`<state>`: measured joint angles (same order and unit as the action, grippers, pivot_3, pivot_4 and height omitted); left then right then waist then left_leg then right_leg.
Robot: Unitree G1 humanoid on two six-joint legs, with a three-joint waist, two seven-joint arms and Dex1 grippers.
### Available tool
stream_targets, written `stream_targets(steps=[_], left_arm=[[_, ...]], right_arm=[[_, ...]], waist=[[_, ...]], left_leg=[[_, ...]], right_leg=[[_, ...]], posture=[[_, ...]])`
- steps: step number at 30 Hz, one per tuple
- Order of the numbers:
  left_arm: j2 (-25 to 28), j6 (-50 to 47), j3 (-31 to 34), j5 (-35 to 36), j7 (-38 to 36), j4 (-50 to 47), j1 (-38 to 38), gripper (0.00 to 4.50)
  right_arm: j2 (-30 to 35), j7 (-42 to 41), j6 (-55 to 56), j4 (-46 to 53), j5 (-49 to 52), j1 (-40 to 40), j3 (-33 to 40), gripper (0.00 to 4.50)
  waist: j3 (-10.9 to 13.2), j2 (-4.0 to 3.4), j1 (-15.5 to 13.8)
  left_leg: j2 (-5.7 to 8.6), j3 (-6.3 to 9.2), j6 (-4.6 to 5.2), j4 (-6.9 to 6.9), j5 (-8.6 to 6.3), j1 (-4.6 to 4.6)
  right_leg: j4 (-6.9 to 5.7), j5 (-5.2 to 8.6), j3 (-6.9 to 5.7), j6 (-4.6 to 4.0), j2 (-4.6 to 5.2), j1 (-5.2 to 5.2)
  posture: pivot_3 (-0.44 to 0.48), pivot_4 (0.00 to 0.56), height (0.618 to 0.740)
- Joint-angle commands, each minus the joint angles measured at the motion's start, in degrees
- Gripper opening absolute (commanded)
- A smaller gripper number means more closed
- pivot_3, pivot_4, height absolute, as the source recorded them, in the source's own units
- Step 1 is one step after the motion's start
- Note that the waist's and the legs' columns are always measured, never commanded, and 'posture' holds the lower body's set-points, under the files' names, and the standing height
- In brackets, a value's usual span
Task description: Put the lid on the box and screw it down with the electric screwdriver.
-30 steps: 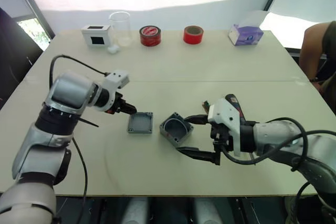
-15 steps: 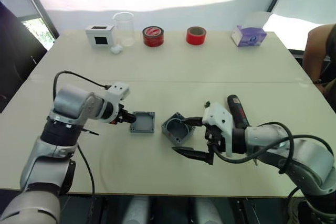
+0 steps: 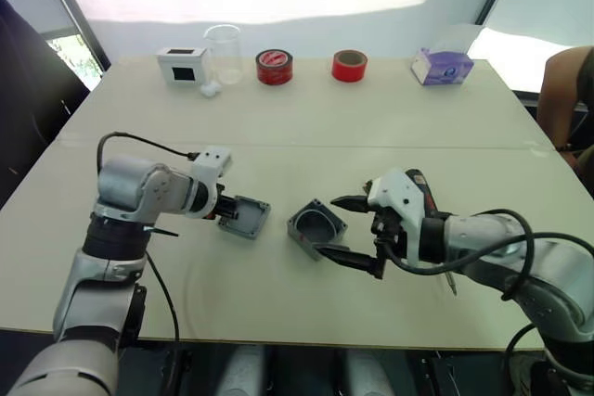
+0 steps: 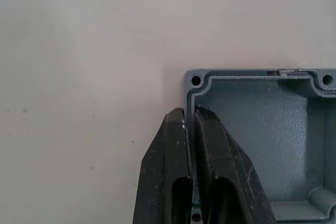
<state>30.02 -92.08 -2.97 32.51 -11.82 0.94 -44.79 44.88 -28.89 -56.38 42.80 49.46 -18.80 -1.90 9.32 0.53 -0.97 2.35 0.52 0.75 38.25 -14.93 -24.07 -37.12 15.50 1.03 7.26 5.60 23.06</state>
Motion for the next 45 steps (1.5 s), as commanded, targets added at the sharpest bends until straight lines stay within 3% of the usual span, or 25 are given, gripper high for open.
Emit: stream_targets(steps=[1, 3, 7, 13, 16, 21, 28, 45], left_arm=[[-0.88, 0.99, 2.35, -3.62, 1.74, 3.04, -3.14, 0.05], [-0.76, 3.96, 4.19, -5.01, 1.34, 6.11, -6.62, 0.05], [0.58, 21.52, 3.10, -6.50, -6.98, 8.41, -11.11, 0.05], [-4.39, 38.87, 5.02, -7.80, -10.38, 5.82, -10.65, 0.05], [-7.80, 41.53, 6.28, -7.31, -9.49, 4.71, -10.05, 0.05], [-10.43, 43.36, 7.19, -6.81, -9.51, 2.24, -9.25, 0.05], [-10.32, 41.99, 7.10, -5.33, -12.39, -0.19, -7.87, 0.05], [-10.24, 42.10, 6.94, -5.54, -13.85, 1.04, -8.57, 0.05]], right_arm=[[-3.58, 2.13, 0.59, -1.75, 3.78, -2.54, 4.72, 4.50], [-7.68, 5.29, 2.25, -4.87, 3.43, -4.76, 6.23, 4.50], [-13.89, 9.45, 0.82, -14.01, 1.97, -11.58, 5.60, 4.50], [-24.05, 16.72, -3.07, -29.15, 2.17, -22.96, 6.99, 4.50], [-28.68, 19.72, -3.60, -35.98, 3.58, -26.23, 10.32, 4.50], [-29.40, 19.61, -4.89, -38.18, 2.51, -26.93, 11.01, 4.50], [-32.82, 20.98, -4.24, -37.84, 6.97, -26.37, 16.73, 4.50], [-33.69, 20.49, -3.89, -33.68, 6.96, -24.04, 15.46, 4.50]], waist=[[0.01, 0.03, 0.03], [0.10, 0.18, 0.27], [0.14, 0.24, 0.36], [0.13, 0.23, 0.36], [0.14, 0.23, 0.42], [0.13, 0.23, 0.61], [0.13, 0.22, 1.78], [0.14, 0.22, 1.76]], left_leg=[[0.00, 0.01, -0.01, 0.00, 0.01, 0.01], [0.00, 0.02, -0.05, 0.00, 0.03, 0.01], [-0.01, -0.02, -0.24, -0.08, 0.14, -0.24], [0.00, -0.13, -0.57, -0.19, 0.33, -0.41], [0.00, -0.13, -0.56, -0.18, 0.33, -0.42], [0.00, -0.15, -0.53, -0.18, 0.31, -0.44], [-0.01, -0.14, -0.30, -0.20, 0.18, -0.44], [-0.01, -0.14, -0.27, -0.21, 0.16, -0.44]], right_leg=[[0.00, 0.00, -0.01, 0.00, 0.00, -0.02], [-0.02, 0.00, -0.02, 0.00, -0.02, 0.00], [-0.05, -0.01, 0.00, 0.00, -0.05, 0.38], [0.03, -0.01, 0.07, -0.04, -0.01, 0.57], [0.01, -0.01, 0.08, -0.04, 0.00, 0.58], [-0.01, -0.01, 0.08, -0.04, -0.01, 0.60], [-0.08, -0.01, 0.07, -0.04, -0.05, 0.61], [-0.07, -0.01, 0.07, -0.04, -0.06, 0.61]], posture=[[0.000, 0.150, 0.740], [0.000, 0.150, 0.740], [0.000, 0.150, 0.740], [0.000, 0.150, 0.740], [0.000, 0.150, 0.740], [0.000, 0.150, 0.740], [0.000, 0.150, 0.740], [0.000, 0.150, 0.740]])
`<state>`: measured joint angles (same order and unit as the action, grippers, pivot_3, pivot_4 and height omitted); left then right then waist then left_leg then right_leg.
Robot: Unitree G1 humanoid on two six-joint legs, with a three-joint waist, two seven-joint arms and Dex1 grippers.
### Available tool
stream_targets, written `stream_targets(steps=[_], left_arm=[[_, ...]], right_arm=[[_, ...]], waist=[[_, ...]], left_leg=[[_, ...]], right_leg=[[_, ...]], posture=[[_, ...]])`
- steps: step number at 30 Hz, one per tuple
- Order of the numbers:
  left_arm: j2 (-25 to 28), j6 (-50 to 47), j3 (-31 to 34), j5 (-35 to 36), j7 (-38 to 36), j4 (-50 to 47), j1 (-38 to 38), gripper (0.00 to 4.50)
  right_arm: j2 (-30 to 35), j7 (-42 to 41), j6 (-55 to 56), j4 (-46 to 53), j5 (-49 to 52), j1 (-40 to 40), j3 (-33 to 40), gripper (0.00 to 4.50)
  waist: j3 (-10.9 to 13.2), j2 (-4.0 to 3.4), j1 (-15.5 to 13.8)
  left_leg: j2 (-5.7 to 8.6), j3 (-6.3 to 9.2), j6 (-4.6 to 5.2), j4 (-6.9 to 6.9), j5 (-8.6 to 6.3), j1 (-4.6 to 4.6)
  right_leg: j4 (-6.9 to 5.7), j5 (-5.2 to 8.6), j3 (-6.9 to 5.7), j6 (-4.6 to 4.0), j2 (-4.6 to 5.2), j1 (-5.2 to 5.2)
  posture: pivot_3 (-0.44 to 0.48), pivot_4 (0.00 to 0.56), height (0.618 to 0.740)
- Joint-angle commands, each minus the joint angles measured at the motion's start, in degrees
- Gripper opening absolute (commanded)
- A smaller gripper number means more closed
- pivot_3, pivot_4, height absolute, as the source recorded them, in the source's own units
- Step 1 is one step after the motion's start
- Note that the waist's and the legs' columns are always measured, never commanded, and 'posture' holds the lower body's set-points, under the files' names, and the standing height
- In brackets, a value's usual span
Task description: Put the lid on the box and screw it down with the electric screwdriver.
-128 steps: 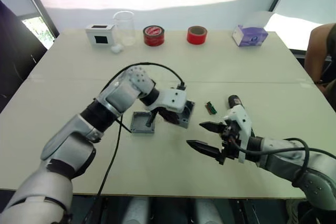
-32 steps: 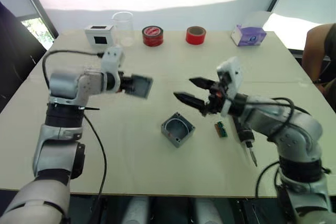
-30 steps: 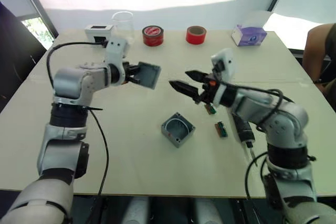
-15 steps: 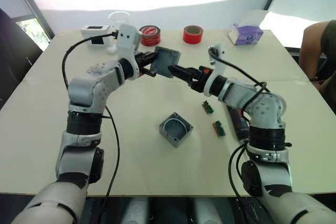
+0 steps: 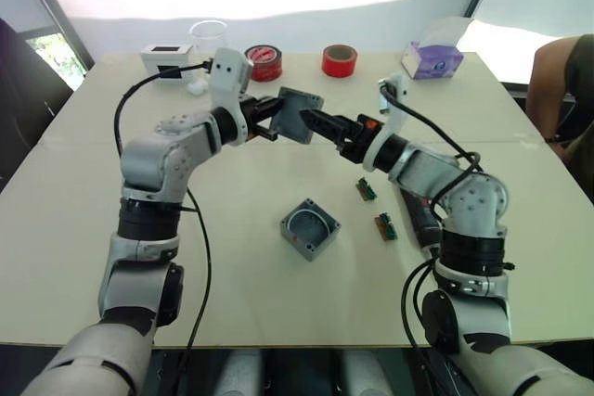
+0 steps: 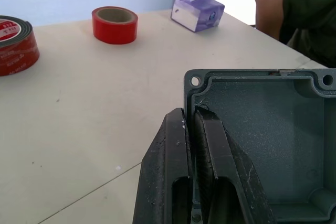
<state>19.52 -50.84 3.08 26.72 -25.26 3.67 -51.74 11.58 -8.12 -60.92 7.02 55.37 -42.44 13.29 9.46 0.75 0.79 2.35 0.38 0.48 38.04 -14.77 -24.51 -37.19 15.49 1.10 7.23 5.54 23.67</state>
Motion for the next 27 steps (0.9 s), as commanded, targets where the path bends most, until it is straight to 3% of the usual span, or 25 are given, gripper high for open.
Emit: stream_targets(steps=[1, 3, 6, 10, 15, 25, 27], left_arm=[[0.24, 0.81, 0.98, 0.30, -0.40, -1.79, -1.59, 0.05], [0.19, 0.68, 1.16, 0.44, -0.33, -2.00, -1.56, 0.05], [-0.02, 0.37, 1.43, 0.85, -0.16, -2.63, -1.39, 0.00], [-0.14, 0.28, 1.43, 1.10, -0.14, -3.23, -1.04, 0.00], [-0.07, 0.10, 1.50, 1.35, -0.20, -3.83, -0.70, 0.00], [-0.03, -0.81, 1.43, 2.70, -1.77, -6.21, 0.53, 0.00], [0.16, -1.37, 2.11, 3.14, -1.98, -5.92, 0.37, 0.68]], right_arm=[[-0.43, -0.27, 0.65, 2.05, 1.03, -0.41, 0.26, 4.50], [-0.57, 0.09, 0.29, 1.72, 1.13, -0.48, 0.36, 4.50], [-0.44, 0.57, -0.48, 1.31, 0.73, -0.23, 0.09, 3.69], [-0.38, 0.47, -0.80, 1.07, 0.22, 0.34, -0.40, 2.32], [-0.70, 0.57, -1.27, 1.30, 0.67, 0.70, -0.63, 0.21], [-1.34, 0.98, -0.77, 1.70, 0.75, 1.19, -0.79, 0.11], [-1.43, 0.92, -0.53, 1.94, 0.78, 1.29, -0.74, 0.11]], waist=[[0.00, 0.00, 0.00], [0.00, 0.00, 0.00], [0.00, 0.00, -0.01], [0.00, 0.00, -0.01], [0.00, 0.00, 0.00], [0.00, -0.01, -0.01], [0.00, 0.00, -0.03]], left_leg=[[0.00, 0.00, 0.00, 0.00, 0.00, 0.00], [0.00, 0.00, 0.00, 0.00, 0.00, 0.00], [0.00, 0.00, 0.00, 0.00, 0.00, 0.00], [0.00, 0.00, 0.00, 0.00, 0.00, 0.00], [0.00, 0.00, 0.00, -0.01, 0.00, 0.00], [-0.01, 0.00, 0.00, -0.02, 0.00, 0.00], [-0.01, 0.00, 0.00, -0.02, 0.00, 0.00]], right_leg=[[0.00, 0.00, 0.00, 0.00, 0.00, 0.00], [0.00, 0.00, 0.00, 0.00, 0.00, 0.00], [0.00, 0.00, 0.00, 0.00, 0.00, 0.00], [0.01, 0.00, 0.00, 0.00, 0.00, 0.00], [0.01, 0.00, 0.01, 0.00, 0.00, 0.00], [0.02, 0.00, 0.00, 0.00, 0.00, 0.01], [0.02, 0.00, 0.00, 0.00, 0.00, 0.01]], posture=[[0.000, 0.150, 0.740], [0.000, 0.150, 0.740], [0.000, 0.150, 0.740], [0.000, 0.150, 0.740], [0.000, 0.150, 0.740], [0.000, 0.150, 0.740], [0.000, 0.150, 0.740]])
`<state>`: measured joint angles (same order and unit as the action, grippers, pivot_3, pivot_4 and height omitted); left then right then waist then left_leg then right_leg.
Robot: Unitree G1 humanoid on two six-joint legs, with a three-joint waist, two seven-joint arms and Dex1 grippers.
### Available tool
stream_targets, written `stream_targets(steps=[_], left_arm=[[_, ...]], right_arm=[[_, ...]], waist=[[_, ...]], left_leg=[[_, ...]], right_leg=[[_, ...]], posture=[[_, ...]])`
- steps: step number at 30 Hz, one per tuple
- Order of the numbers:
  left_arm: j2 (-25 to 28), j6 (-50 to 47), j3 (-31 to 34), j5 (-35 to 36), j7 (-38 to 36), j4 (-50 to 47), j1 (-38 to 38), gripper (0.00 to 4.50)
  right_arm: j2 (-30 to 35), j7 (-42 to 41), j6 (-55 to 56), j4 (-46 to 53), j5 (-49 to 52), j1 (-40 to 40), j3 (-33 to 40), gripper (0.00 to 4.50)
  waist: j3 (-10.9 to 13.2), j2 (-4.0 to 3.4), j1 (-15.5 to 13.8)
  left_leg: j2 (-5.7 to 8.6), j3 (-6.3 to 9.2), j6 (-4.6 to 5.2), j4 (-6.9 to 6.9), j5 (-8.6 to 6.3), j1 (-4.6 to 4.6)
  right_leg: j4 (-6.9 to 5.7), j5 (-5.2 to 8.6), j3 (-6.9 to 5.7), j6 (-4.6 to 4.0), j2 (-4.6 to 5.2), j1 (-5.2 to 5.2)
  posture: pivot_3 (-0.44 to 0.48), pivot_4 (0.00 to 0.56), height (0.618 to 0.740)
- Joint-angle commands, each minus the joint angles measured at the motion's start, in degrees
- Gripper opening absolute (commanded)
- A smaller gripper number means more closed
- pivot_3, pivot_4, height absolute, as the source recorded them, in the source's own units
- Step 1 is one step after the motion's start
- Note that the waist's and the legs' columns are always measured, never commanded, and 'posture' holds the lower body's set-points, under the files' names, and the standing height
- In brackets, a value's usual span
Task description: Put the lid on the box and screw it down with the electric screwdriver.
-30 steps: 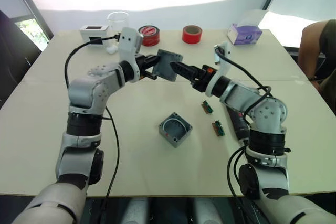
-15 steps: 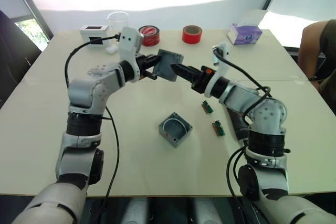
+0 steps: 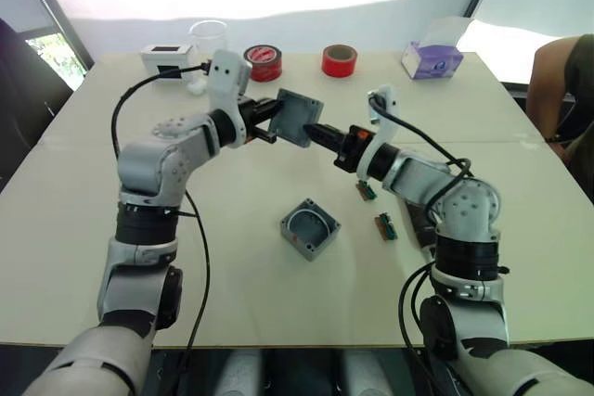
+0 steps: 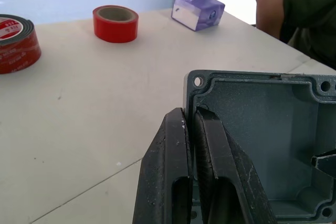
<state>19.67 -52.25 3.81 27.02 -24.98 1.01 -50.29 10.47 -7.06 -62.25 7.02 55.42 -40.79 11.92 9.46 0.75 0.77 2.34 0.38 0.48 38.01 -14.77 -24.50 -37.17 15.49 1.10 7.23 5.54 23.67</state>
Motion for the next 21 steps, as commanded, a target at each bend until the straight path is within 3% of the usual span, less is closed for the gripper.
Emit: stream_targets(steps=[1, 5, 10, 16, 18, 21], left_arm=[[0.29, -0.08, 1.65, 3.01, -2.53, -3.16, -1.16, 0.83], [1.13, -0.93, 3.92, 5.56, -3.92, -2.93, -1.46, 2.61], [3.40, -4.37, 7.27, 10.20, -6.33, -1.89, -2.43, 4.44], [6.60, -7.39, 9.32, 12.93, -8.35, 1.21, -3.50, 4.44], [6.38, -8.59, 10.01, 13.92, -8.15, 1.74, -3.23, 4.44], [7.76, -9.53, 7.48, 13.75, -10.36, 0.80, -0.98, 3.21]], right_arm=[[-0.34, -0.22, 0.97, 2.10, 0.70, -0.30, 0.64, 0.11], [-0.12, -0.53, 2.12, 2.79, -0.04, 0.03, 0.51, 0.11], [1.61, -1.74, 6.32, 4.91, -3.90, 0.78, -0.57, 0.11], [20.82, -14.24, 23.94, 16.41, -26.95, 9.74, -15.20, 0.11], [28.73, -19.80, 35.69, 18.46, -37.38, 14.50, -20.61, 0.11], [36.17, -19.22, 56.57, 17.90, -53.82, 22.05, -23.04, 0.11]], waist=[[0.00, 0.00, -0.01], [0.00, 0.00, 0.07], [0.01, -0.01, 0.07], [0.02, -0.02, -0.25], [0.04, 0.02, 0.01], [0.07, 0.06, 0.03]], left_leg=[[0.00, 0.00, 0.00, 0.00, 0.00, 0.00], [0.00, 0.00, 0.00, 0.00, 0.00, 0.00], [0.00, 0.00, 0.00, -0.01, 0.00, 0.00], [0.06, 0.00, 0.06, 0.01, -0.03, 0.00], [0.06, 0.01, 0.08, 0.01, -0.05, 0.02], [0.04, -0.02, 0.08, 0.01, -0.04, 0.03]], right_leg=[[0.00, 0.00, 0.00, 0.00, 0.00, 0.00], [0.02, 0.00, 0.00, 0.00, 0.00, 0.00], [0.03, 0.00, 0.00, 0.00, 0.00, 0.01], [0.08, 0.01, -0.01, 0.01, 0.01, -0.04], [0.11, 0.02, -0.04, 0.02, 0.00, -0.07], [0.13, 0.06, -0.01, 0.09, -0.02, -0.06]], posture=[[0.000, 0.150, 0.740], [0.000, 0.150, 0.740], [0.000, 0.150, 0.740], [0.000, 0.150, 0.740], [0.000, 0.150, 0.740], [0.000, 0.150, 0.740]])
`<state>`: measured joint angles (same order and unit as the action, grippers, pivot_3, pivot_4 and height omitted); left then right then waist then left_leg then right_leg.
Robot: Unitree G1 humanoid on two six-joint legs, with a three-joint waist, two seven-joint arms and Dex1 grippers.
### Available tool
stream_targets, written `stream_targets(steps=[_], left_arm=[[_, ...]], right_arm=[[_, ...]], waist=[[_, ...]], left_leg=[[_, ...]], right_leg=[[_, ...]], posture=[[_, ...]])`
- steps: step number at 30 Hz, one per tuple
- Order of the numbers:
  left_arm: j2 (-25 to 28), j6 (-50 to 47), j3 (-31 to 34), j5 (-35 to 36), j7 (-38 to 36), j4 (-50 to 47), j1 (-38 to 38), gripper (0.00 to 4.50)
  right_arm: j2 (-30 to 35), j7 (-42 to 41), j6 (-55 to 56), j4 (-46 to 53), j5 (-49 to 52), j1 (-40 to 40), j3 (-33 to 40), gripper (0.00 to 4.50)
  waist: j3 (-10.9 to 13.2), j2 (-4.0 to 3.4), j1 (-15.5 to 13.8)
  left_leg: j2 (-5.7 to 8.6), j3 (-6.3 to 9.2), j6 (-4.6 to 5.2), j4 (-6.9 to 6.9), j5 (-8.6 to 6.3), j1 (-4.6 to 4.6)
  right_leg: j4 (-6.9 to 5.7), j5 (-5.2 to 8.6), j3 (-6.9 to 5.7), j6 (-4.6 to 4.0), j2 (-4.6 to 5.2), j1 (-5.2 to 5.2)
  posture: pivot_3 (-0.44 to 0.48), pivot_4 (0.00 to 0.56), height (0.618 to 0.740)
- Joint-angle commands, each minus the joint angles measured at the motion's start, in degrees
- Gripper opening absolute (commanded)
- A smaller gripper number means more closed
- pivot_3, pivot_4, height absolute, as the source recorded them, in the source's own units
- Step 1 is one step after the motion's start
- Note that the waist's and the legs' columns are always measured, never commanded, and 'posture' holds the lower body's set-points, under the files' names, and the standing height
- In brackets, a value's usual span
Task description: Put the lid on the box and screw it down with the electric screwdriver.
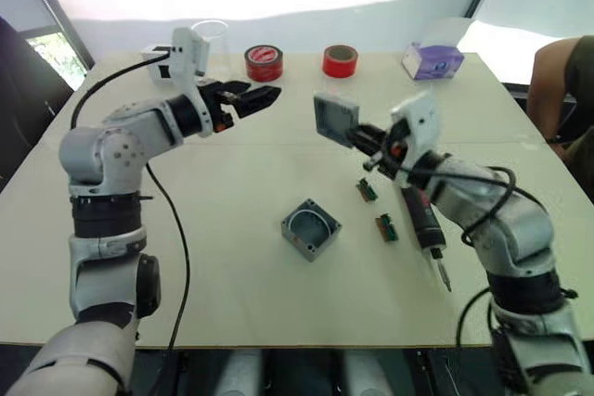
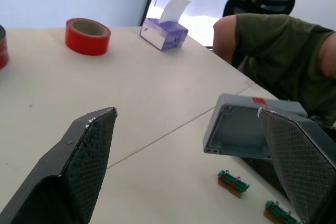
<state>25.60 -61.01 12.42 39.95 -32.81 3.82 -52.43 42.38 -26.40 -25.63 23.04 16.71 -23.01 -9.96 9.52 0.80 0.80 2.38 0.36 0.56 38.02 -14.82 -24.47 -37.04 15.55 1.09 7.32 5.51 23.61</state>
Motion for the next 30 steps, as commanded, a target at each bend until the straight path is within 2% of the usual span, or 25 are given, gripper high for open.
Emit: stream_targets(steps=[1, 4, 8, 14, 21, 30], left_arm=[[2.49, -0.76, -2.57, 0.46, -3.55, -2.62, 1.83, 2.85], [3.29, -0.05, -5.87, -0.33, -5.63, -3.92, 2.78, 1.73], [4.08, 1.90, -11.11, -2.31, -8.58, -5.77, 4.10, 0.11], [4.17, 3.53, -15.82, -4.13, -11.83, -6.45, 4.23, 0.05], [5.14, 6.63, -23.39, -7.96, -17.23, -7.57, 4.76, 0.05], [6.22, 7.82, -26.07, -10.22, -19.79, -9.61, 7.79, 0.05]], right_arm=[[5.61, 2.67, 25.55, 1.35, -20.44, 6.52, -1.19, 0.11], [7.81, 6.84, 36.54, 0.01, -32.29, 11.16, -1.76, 0.11], [7.27, 12.30, 43.07, -0.87, -45.28, 14.04, -2.17, 0.11], [4.50, 15.62, 47.46, -1.63, -55.24, 16.86, -2.91, 0.11], [1.87, 14.65, 50.45, -2.59, -58.37, 17.42, -3.88, 0.11], [-0.76, 13.38, 51.88, -2.06, -60.90, 18.70, -4.36, 0.11]], waist=[[0.01, 0.02, 0.06], [0.02, 0.04, -0.01], [0.02, 0.04, -0.19], [0.02, 0.04, -0.32], [0.02, 0.04, -0.24], [0.02, 0.04, -0.30]], left_leg=[[-0.01, -0.01, -0.01, 0.00, 0.00, 0.00], [-0.02, -0.05, -0.20, 0.00, 0.12, 0.05], [-0.03, -0.03, -0.36, 0.01, 0.21, 0.05], [-0.03, 0.00, -0.37, 0.02, 0.22, 0.06], [-0.03, 0.00, -0.36, 0.04, 0.21, 0.10], [-0.04, 0.03, -0.34, 0.05, 0.20, 0.12]], right_leg=[[0.00, 0.00, 0.00, 0.00, -0.01, 0.00], [-0.03, 0.01, 0.06, 0.00, 0.00, 0.00], [-0.03, 0.00, 0.07, 0.00, 0.00, -0.02], [-0.01, 0.01, 0.05, -0.01, 0.00, -0.08], [-0.01, 0.01, 0.04, -0.02, -0.01, -0.14], [-0.03, 0.01, 0.03, -0.02, -0.03, -0.16]], posture=[[0.000, 0.150, 0.740], [0.000, 0.150, 0.740], [0.000, 0.150, 0.740], [0.000, 0.150, 0.740], [0.000, 0.150, 0.740], [0.000, 0.150, 0.740]])
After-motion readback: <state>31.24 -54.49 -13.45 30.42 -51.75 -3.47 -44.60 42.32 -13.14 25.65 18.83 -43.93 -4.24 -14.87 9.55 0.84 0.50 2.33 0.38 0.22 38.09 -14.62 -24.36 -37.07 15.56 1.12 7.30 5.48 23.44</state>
